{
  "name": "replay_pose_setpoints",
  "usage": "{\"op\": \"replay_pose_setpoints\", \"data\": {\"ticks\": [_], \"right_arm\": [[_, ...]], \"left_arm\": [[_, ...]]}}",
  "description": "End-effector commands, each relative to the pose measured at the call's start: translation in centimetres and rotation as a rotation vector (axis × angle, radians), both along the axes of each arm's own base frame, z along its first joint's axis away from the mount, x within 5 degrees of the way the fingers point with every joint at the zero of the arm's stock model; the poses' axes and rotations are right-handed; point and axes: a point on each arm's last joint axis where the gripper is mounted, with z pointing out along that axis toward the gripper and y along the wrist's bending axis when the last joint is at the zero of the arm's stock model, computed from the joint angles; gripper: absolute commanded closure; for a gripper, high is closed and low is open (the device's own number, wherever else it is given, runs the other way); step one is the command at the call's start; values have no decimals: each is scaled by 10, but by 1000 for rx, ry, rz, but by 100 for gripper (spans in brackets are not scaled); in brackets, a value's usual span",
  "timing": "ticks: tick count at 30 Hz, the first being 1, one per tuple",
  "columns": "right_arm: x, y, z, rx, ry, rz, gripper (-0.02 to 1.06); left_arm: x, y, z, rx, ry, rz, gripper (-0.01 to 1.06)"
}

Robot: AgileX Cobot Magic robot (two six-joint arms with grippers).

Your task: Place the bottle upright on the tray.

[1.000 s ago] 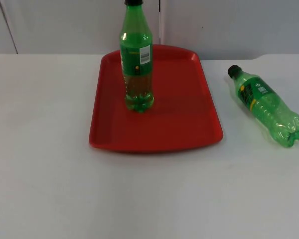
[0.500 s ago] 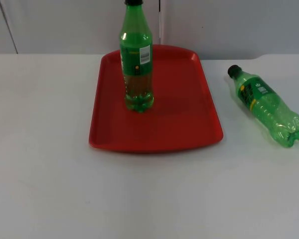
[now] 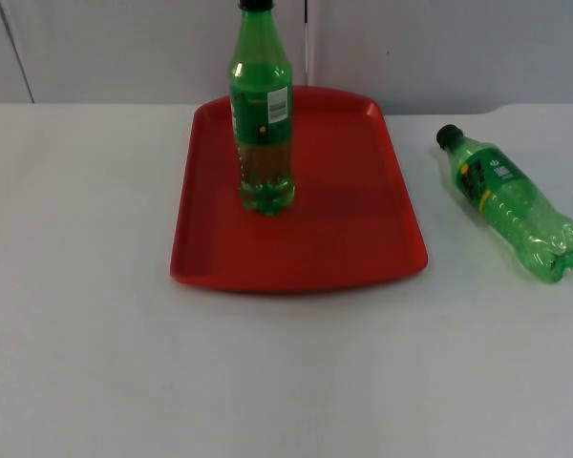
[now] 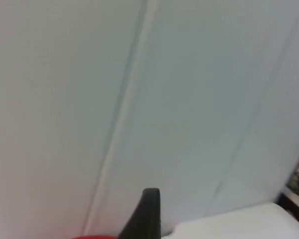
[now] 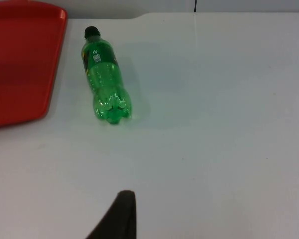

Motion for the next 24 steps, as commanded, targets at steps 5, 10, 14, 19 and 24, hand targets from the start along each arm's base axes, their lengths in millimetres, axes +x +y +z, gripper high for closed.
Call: {"op": "replay_pose_setpoints", "data": {"ticks": [5,10,14,19,24], "right_arm": [[0,0,0,-9,-9,-3,-1],[0,0,0,-9,-9,-3,-1],[0,0,0,-9,-9,-3,-1],[0,0,0,-9,-9,-3,-1],[0,0,0,-9,-9,-3,-1]], "left_arm": [[-32,9,-28,-31,20,220,19],[-52,12,-56,-35,56,306,19],[-67,13,-74,-37,77,353,19],[-85,19,-87,-157,100,474,19],[-90,17,-83,-480,206,468,19]]}}
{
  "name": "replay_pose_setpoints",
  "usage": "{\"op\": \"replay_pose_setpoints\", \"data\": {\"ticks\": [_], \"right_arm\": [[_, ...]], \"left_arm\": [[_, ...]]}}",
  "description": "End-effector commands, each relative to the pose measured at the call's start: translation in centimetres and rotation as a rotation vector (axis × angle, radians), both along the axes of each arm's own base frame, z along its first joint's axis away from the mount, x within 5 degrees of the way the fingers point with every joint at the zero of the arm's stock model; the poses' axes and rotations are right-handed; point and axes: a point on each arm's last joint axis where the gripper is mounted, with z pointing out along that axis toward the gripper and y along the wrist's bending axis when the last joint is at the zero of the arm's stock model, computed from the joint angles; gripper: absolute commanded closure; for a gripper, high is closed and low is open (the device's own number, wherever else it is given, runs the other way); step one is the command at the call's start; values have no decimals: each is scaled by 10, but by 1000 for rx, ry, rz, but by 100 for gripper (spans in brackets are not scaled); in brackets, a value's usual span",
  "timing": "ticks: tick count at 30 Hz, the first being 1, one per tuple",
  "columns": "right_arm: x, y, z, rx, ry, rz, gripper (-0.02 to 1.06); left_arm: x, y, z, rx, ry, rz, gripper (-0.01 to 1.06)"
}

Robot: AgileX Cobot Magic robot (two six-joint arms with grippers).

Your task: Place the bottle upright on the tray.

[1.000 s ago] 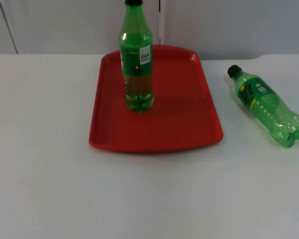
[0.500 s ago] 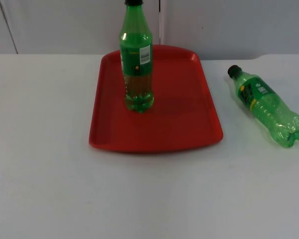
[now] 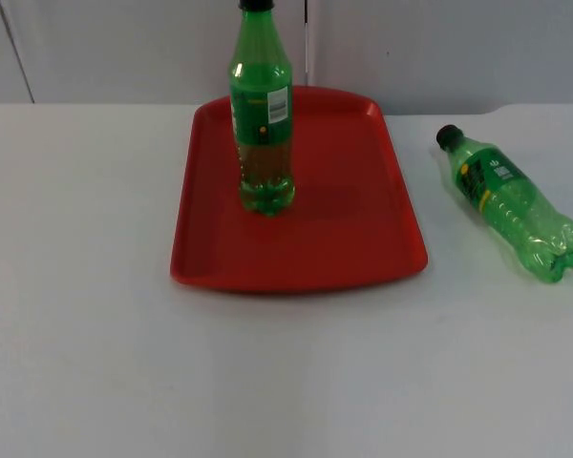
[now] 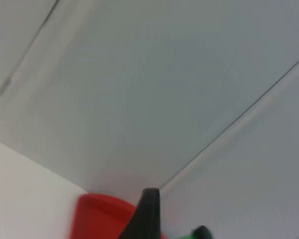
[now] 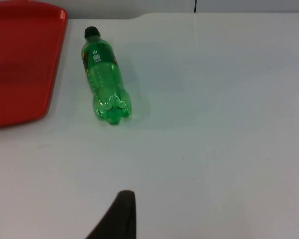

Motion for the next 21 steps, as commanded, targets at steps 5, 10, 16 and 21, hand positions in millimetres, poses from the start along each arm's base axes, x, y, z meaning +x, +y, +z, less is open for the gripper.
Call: {"op": "replay_pose_setpoints", "data": {"ticks": [5,10,16,21], "right_arm": [[0,0,0,-9,-9,-3,-1],[0,0,0,-9,-9,-3,-1],[0,0,0,-9,-9,-3,-1],[0,0,0,-9,-9,-3,-1]], "left_arm": [[-26,-10,24,283,-161,-55,19],[-51,-14,37,443,-278,-33,19],[-79,-17,52,653,-411,43,19],[-107,-28,58,1051,-558,63,19]]}}
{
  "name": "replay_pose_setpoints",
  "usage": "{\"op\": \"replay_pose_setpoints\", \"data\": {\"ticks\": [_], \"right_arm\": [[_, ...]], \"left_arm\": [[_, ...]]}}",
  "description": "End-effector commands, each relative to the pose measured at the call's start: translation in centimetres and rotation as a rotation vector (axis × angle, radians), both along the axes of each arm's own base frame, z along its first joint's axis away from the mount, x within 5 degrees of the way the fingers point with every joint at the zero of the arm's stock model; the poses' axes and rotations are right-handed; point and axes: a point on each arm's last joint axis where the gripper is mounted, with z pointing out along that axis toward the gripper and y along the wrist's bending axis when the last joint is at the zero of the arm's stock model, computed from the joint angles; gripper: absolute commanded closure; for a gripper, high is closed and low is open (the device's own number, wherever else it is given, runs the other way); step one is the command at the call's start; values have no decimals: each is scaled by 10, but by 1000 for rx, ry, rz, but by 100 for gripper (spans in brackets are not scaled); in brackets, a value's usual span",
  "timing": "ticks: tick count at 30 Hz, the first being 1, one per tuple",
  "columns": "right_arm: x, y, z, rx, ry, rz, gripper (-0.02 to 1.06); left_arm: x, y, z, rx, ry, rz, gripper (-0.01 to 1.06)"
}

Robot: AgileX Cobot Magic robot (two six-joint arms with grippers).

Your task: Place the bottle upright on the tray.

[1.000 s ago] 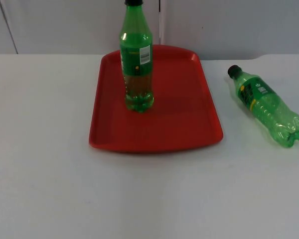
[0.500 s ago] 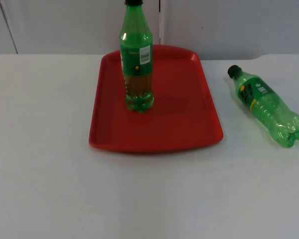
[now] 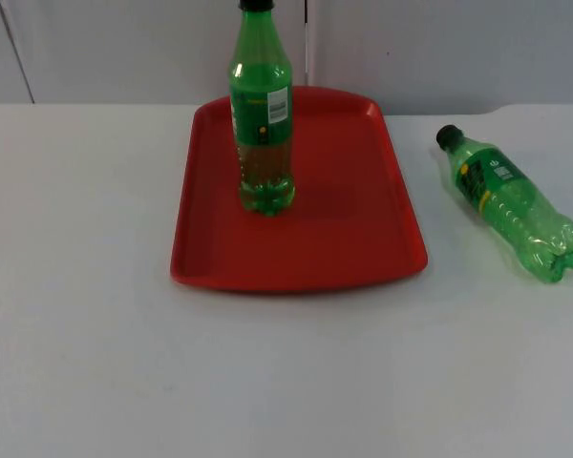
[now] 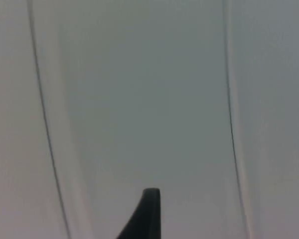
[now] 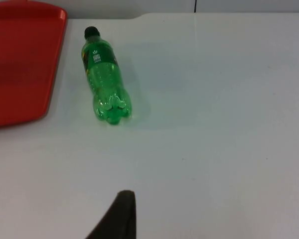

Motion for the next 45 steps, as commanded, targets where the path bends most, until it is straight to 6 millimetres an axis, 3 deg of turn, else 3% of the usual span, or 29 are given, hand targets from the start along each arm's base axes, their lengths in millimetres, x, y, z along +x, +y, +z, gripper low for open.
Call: {"op": "replay_pose_setpoints", "data": {"ticks": [1,2,4,6,7,9,11,12,15,16,17,20,28,39,45], "right_arm": [[0,0,0,-9,-9,-3,-1],[0,0,0,-9,-9,-3,-1],[0,0,0,-9,-9,-3,-1],[0,0,0,-9,-9,-3,-1],[0,0,0,-9,-9,-3,-1],[0,0,0,-9,-9,-3,-1],[0,0,0,-9,-9,-3,-1],[0,0,0,-9,-9,-3,-1],[0,0,0,-9,-9,-3,-1],[0,0,0,-9,-9,-3,-1],[0,0,0,-9,-9,-3,-1],[0,0,0,-9,-9,-3,-1],[0,0,0,-9,-9,-3,-1],[0,0,0,-9,-9,-3,-1],[0,0,0,-9,-9,-3,-1]], "left_arm": [[-19,0,8,258,-136,122,19],[-19,0,8,258,-136,122,19],[-26,17,14,231,-182,337,19],[-34,45,18,69,-208,629,19],[-34,45,18,69,-208,629,19],[-48,74,10,-115,-149,943,19],[-51,83,-5,-172,7,1051,19],[-51,83,-5,-172,7,1051,19],[-41,77,-28,-334,254,904,19],[-41,77,-28,-334,254,904,19],[-34,67,-39,-335,389,777,19],[-27,49,-49,-235,528,574,19],[-41,35,-55,-271,496,430,19],[-83,25,-100,-276,461,361,19],[-77,20,-126,-214,618,316,19]]}}
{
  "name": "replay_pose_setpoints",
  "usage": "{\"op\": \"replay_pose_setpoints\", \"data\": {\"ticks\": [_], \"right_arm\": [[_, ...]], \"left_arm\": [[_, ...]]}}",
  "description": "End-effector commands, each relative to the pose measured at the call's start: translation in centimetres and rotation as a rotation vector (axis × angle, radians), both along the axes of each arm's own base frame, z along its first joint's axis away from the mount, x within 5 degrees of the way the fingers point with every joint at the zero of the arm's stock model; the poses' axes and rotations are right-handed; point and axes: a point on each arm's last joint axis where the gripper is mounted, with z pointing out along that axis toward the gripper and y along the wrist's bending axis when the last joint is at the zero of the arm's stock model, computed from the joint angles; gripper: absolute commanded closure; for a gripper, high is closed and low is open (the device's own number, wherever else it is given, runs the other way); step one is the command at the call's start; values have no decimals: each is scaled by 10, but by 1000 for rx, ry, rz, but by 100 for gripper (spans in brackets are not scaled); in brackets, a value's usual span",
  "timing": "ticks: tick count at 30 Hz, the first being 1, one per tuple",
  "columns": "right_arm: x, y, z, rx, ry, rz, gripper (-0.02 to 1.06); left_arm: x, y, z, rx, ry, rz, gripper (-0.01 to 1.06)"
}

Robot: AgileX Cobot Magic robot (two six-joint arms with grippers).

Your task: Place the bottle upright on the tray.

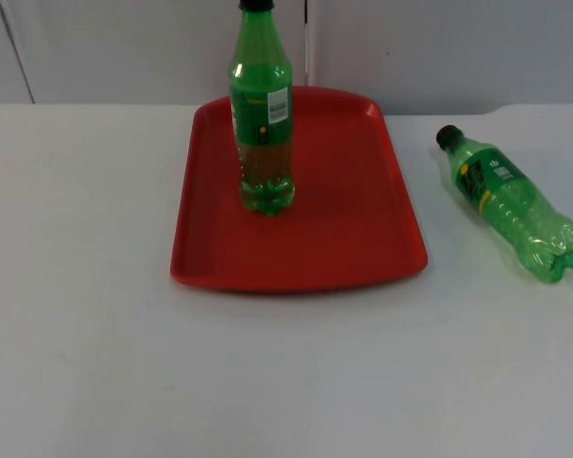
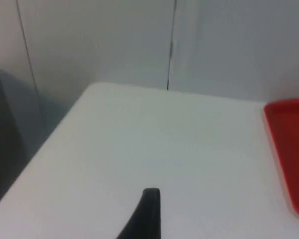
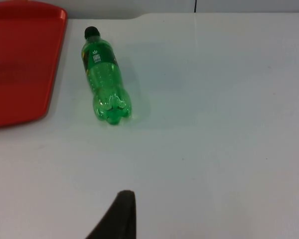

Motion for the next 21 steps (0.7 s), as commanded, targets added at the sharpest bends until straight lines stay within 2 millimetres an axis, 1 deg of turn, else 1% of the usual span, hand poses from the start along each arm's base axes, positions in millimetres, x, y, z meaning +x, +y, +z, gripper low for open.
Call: {"op": "replay_pose_setpoints", "data": {"ticks": [1,7,11,13,15,19,21], "right_arm": [[0,0,0,-11,-9,-5,-1],[0,0,0,-11,-9,-5,-1],[0,0,0,-11,-9,-5,-1],[0,0,0,-11,-9,-5,-1],[0,0,0,-11,-9,-5,-1],[0,0,0,-11,-9,-5,-1],[0,0,0,-11,-9,-5,-1]], "left_arm": [[2,-4,-7,-6,33,-55,19],[2,-9,-7,32,39,-123,19],[0,-9,-9,29,73,-128,19],[-2,-9,-11,33,105,-126,19],[-3,-7,-18,34,169,-107,19],[-2,-7,-18,25,161,-108,19],[0,-7,-25,32,199,-111,19]]}}
